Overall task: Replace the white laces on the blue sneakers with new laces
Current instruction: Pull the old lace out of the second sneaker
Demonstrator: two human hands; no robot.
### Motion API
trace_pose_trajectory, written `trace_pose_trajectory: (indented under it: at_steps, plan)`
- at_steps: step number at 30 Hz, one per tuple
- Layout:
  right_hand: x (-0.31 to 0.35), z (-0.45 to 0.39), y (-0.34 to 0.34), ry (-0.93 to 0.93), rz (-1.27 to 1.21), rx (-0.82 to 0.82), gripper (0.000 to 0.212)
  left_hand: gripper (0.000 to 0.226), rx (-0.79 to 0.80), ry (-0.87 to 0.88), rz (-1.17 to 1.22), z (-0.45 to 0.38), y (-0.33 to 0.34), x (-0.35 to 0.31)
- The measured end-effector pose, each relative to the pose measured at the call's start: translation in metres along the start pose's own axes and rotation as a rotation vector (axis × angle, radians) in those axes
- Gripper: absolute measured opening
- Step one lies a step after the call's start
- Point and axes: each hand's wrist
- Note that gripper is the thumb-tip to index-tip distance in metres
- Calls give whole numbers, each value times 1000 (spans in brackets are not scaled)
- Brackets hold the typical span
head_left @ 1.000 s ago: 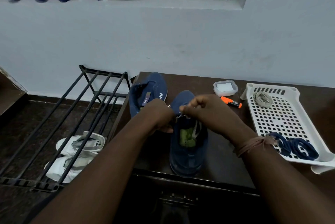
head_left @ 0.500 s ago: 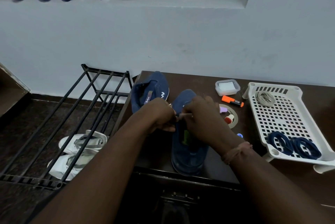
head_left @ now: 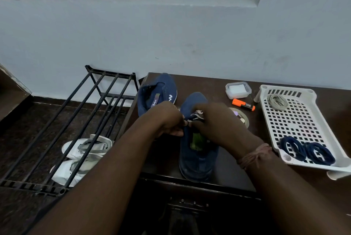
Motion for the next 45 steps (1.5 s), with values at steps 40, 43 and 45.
trace_pose_trajectory:
  at_steps: [40,43,45]
  plan:
    - [12,15,-32,520,-15,442,33,20,-71,484,-858,15,-2,-20]
    - [20,14,-30,477,74,348,19,21,-95,543,-1020,10,-2,-18]
    - [22,15,-31,459,112,274,9,12,-159,581,-978,6,-4,-17]
Point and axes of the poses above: each hand's wrist, its own z-axis away from the middle knuckle, its own y-axis out of the palm, x = y × z
